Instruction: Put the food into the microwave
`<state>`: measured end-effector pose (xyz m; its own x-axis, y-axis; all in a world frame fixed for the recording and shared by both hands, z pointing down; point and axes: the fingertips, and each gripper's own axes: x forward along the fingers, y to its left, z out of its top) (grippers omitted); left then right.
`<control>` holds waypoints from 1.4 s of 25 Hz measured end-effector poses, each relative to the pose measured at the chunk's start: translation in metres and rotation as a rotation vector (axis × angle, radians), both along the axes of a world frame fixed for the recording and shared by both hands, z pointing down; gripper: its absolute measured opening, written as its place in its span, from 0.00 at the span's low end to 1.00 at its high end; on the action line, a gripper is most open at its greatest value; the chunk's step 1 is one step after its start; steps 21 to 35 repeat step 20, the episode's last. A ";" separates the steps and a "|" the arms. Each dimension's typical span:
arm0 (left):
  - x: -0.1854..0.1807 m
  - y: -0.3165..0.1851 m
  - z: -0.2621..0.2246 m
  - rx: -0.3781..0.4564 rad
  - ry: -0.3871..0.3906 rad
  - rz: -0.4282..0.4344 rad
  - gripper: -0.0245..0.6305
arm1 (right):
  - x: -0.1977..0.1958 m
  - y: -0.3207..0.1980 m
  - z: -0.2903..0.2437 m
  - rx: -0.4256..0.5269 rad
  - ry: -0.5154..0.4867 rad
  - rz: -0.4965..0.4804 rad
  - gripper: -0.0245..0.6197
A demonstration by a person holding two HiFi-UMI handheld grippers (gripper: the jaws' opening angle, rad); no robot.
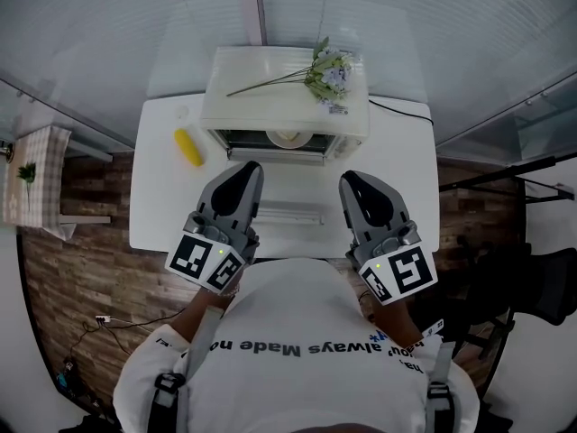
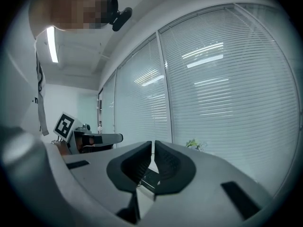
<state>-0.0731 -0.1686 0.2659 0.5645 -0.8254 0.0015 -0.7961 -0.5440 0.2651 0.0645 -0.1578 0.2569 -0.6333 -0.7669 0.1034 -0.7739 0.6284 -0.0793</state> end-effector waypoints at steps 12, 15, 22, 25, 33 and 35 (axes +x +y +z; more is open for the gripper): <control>0.004 -0.001 -0.001 0.001 0.004 0.016 0.07 | 0.000 -0.002 0.001 -0.004 -0.003 0.000 0.08; 0.005 -0.002 -0.002 0.003 0.004 0.019 0.07 | 0.000 -0.003 0.000 -0.004 -0.004 0.000 0.08; 0.008 -0.003 -0.003 0.004 0.007 0.025 0.07 | 0.001 -0.004 0.000 -0.005 -0.004 0.000 0.08; 0.008 -0.003 -0.003 0.004 0.007 0.025 0.07 | 0.001 -0.004 0.000 -0.005 -0.004 0.000 0.08; 0.008 -0.003 -0.003 0.004 0.007 0.025 0.07 | 0.001 -0.004 0.000 -0.005 -0.004 0.000 0.08; 0.008 -0.003 -0.003 0.004 0.007 0.025 0.07 | 0.001 -0.004 0.000 -0.005 -0.004 0.000 0.08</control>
